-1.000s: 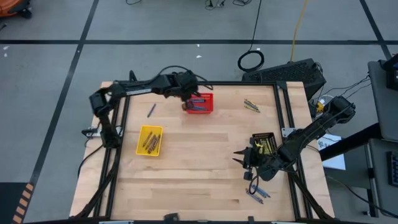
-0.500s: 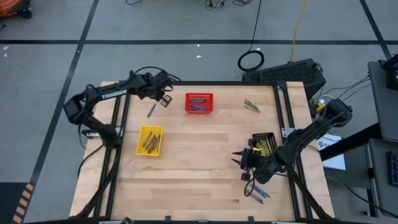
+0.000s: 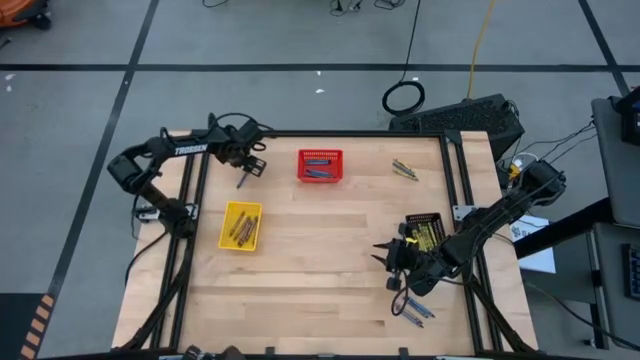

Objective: Sort crayons
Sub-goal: Put the blue crayon into the red basket

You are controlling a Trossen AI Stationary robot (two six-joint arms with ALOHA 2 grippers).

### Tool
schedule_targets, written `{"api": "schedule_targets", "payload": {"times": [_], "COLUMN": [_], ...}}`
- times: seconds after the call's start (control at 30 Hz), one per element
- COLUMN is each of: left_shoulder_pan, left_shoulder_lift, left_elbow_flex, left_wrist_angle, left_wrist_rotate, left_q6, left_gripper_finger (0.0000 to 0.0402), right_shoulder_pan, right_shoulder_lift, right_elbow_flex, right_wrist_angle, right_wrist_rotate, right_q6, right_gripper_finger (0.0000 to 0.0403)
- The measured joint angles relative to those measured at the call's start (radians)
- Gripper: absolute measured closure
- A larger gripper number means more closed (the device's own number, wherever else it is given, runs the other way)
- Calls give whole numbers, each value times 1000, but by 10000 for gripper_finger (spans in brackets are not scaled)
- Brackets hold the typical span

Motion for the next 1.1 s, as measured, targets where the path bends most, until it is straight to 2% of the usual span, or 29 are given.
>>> {"api": "schedule_targets", "payload": {"times": [0.2, 0.4, 0.53, 0.67, 0.87, 1.0, 1.1], "left_shoulder_pan": [-3, -7, -18, -56, -206, -343, -415], "left_shoulder_lift": [33, 33, 20, -50, -142, -137, -110], "left_elbow_flex": [-43, -74, -59, -23, -23, -24, -23], "left_wrist_angle": [13, 54, 17, -31, -54, -50, -39], "left_wrist_rotate": [32, 41, 39, 56, 257, 242, 212], "left_q6": [0, 4, 90, 202, 412, 467, 395], "left_gripper_finger": [259, 282, 293, 297, 297, 297, 293], "right_shoulder_pan": [-5, -5, -5, -5, -5, -5, -7], "right_shoulder_lift": [0, 0, 0, -2, -7, -7, -7], "right_elbow_flex": [0, 0, 0, 0, 0, 0, 0], "right_wrist_angle": [25, 28, 28, 28, 31, 37, 38], "right_wrist_rotate": [7, 5, 4, 4, 4, 5, 5], "right_q6": [-4, -9, -23, -25, -25, -25, -45], "right_gripper_finger": [298, 298, 298, 298, 298, 298, 298]}}
